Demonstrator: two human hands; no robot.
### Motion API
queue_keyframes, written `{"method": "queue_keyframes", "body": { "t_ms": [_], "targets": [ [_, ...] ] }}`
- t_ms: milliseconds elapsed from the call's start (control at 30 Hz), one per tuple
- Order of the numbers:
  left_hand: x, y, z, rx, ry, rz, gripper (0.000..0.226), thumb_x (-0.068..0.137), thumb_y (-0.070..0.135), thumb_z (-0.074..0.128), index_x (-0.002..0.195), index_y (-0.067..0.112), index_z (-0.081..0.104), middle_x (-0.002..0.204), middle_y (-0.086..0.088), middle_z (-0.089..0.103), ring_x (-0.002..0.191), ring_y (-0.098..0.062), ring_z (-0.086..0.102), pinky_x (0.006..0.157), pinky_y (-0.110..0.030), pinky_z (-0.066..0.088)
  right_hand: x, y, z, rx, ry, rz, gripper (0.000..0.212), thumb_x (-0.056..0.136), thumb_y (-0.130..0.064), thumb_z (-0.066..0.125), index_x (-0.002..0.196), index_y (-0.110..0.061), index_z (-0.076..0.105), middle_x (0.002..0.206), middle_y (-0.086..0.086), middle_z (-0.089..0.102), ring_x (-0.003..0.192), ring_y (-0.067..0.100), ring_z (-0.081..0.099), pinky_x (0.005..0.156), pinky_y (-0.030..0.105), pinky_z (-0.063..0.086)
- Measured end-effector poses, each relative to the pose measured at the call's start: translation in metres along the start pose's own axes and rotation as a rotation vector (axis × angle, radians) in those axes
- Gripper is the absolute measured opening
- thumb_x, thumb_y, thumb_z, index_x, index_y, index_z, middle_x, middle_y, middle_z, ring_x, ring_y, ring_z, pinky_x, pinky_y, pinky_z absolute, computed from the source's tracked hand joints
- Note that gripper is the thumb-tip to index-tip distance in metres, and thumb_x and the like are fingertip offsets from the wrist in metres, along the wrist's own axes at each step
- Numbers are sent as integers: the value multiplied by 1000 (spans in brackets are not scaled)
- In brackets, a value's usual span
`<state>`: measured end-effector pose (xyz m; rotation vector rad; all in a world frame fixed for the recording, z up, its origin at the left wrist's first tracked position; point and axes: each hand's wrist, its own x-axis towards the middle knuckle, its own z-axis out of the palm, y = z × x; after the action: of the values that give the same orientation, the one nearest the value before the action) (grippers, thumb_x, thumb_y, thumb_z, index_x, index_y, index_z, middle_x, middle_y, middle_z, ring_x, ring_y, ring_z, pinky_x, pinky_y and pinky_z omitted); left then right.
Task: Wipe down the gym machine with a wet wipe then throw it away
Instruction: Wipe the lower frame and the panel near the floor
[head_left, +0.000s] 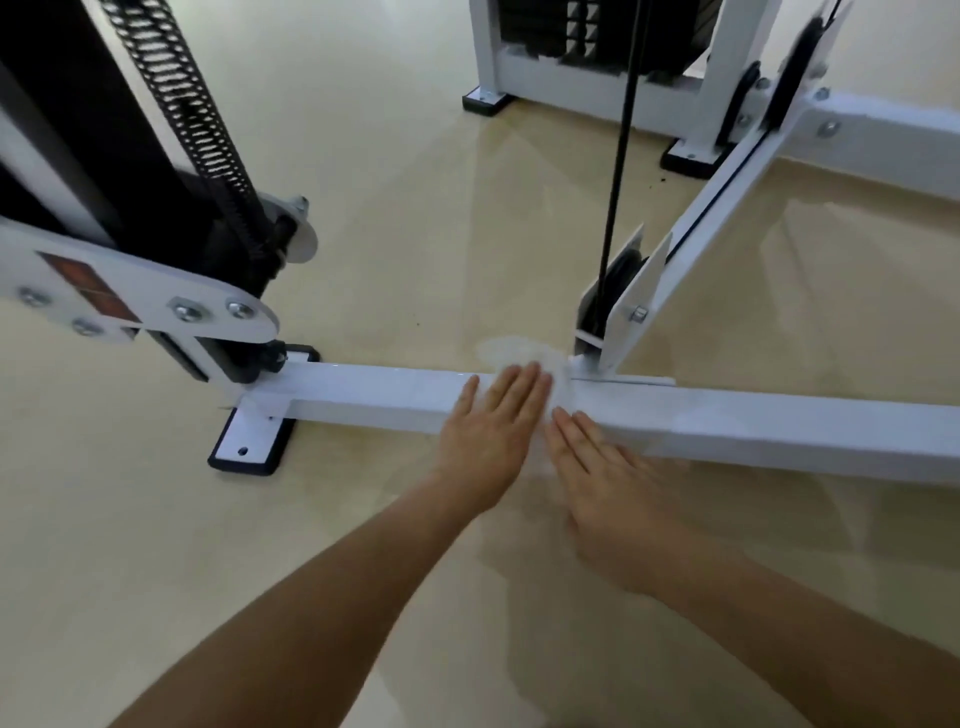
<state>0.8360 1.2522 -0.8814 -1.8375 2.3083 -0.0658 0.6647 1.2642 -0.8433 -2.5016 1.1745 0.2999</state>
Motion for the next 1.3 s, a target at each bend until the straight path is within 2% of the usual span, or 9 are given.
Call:
{"method": "queue_keyframes", "body": {
  "t_ms": [200,334,400,467,567,767,1067,1201,1301],
  "targets": [
    [-34,-70,-5,15,-188,-250,73,102,29,37,153,18,-13,163,0,-10,150,-19,-2,119,-44,4,24,-26,-14,-135,-181,38,76,98,-22,39,154,-18,-12,159,14,-23,148,30,-18,121,45,3],
    [-25,-20,-16,-3,-184,-134,70,102,26,34,153,12,-13,162,-6,-14,150,-24,-6,119,-43,2,39,-40,-43,-251,-315,-18,66,98,-23,43,153,-4,11,159,25,4,146,39,9,119,45,17],
    [-23,8,-21,16,-199,-29,67,103,23,29,152,12,-14,161,-6,-18,149,-26,-10,119,-42,1,32,-23,-67,-375,-365,-172,49,98,-20,44,144,-4,37,148,20,33,126,30,43,97,38,40],
    [-19,19,-32,14,-196,70,63,102,19,24,153,12,-14,161,-7,-18,149,-26,-9,119,-42,4,15,6,-89,-561,-383,-322,43,97,-19,43,138,-6,44,135,11,47,104,23,53,78,35,45],
    [-1,36,-52,68,-275,270,67,102,17,28,152,11,-16,160,-8,-19,149,-25,-7,119,-42,10,-19,68,-104,-621,-397,-348,54,94,-21,43,146,-10,31,147,9,37,124,27,48,95,41,47],
    [34,72,-73,161,-425,502,82,96,13,41,150,12,-20,159,-4,-24,149,-22,-7,119,-41,18,-46,131,-65,37,-170,22,75,99,-34,46,156,-15,-1,164,3,-5,149,19,9,118,36,20],
    [66,82,-97,-63,-469,427,82,92,5,40,153,18,-13,161,0,-16,149,-13,-6,121,-28,4,-31,140,-24,6,95,193,69,99,-56,24,155,-19,9,162,-3,11,149,15,4,116,53,6],
    [60,71,-97,-32,-420,360,78,93,5,42,155,20,-2,163,-1,-7,149,-16,1,120,-32,11,-16,146,-31,-4,89,252,84,93,-63,34,154,-9,10,163,8,5,149,22,-6,115,53,6],
    [45,77,-90,-45,-390,269,79,93,7,43,155,19,-5,163,0,-9,149,-17,1,119,-34,19,4,129,-20,-4,122,90,88,90,-53,51,151,-3,13,153,14,29,142,28,24,113,44,19]
  ]
}}
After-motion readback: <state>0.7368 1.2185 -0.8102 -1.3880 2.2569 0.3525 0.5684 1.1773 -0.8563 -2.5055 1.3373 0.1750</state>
